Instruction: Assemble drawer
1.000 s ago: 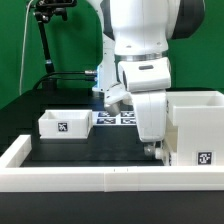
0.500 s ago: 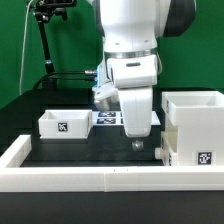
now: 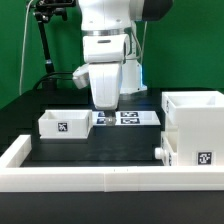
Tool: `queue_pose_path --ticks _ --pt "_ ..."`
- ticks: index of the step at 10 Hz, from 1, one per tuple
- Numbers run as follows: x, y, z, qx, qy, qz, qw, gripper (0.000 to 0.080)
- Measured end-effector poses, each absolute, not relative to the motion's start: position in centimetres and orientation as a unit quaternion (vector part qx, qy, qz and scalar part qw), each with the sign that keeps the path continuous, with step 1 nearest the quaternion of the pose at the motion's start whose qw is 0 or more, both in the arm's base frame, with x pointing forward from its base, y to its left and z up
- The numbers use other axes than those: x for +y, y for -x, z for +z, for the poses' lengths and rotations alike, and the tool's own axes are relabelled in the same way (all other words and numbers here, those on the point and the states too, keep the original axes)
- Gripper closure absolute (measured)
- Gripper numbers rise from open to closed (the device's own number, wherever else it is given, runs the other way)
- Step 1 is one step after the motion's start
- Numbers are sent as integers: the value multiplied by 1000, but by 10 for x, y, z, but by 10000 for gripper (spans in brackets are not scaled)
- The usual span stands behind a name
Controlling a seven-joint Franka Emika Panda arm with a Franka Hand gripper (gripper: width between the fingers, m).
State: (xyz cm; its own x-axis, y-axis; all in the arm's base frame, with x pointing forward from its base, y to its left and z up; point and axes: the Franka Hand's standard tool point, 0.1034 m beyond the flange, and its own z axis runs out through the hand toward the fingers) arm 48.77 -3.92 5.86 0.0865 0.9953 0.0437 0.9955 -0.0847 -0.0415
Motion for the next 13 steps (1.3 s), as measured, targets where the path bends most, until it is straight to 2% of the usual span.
queue_pose_path --ticks 6,9,13 --pt "-41 -486 58 -671 741 -4 29 151" --pt "-58 -473 69 -591 807 -12 12 151" --pt "-54 -470 65 -582 813 -7 14 151"
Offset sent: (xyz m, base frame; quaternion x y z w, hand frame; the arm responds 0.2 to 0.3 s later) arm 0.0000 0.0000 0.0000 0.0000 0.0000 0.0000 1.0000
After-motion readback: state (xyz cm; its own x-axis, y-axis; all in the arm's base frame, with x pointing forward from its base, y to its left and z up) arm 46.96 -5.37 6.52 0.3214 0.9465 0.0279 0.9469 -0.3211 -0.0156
